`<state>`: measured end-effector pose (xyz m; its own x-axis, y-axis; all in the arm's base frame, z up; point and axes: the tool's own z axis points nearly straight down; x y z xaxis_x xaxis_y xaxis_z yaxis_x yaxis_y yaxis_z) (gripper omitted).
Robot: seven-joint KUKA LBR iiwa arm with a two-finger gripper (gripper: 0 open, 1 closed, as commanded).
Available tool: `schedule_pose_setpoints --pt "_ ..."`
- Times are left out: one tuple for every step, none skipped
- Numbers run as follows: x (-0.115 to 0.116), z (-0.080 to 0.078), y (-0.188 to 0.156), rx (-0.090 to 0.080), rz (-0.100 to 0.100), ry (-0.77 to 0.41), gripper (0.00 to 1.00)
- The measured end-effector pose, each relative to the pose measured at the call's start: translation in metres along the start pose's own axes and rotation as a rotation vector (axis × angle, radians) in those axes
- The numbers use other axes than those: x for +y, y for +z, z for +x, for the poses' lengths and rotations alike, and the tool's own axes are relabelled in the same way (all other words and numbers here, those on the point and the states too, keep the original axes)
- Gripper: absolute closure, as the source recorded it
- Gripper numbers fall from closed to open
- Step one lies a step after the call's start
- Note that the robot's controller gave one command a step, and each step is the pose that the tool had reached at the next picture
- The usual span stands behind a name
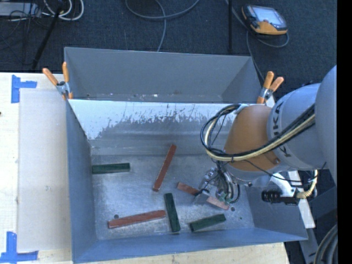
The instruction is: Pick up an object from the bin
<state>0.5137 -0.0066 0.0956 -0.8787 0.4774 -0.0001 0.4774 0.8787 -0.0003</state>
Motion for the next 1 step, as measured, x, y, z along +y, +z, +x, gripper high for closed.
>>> schedule_pose_setpoints --pt "-0.0003 -0.0002 -0.0201 -0.001 0.000 -0.006 1.00"
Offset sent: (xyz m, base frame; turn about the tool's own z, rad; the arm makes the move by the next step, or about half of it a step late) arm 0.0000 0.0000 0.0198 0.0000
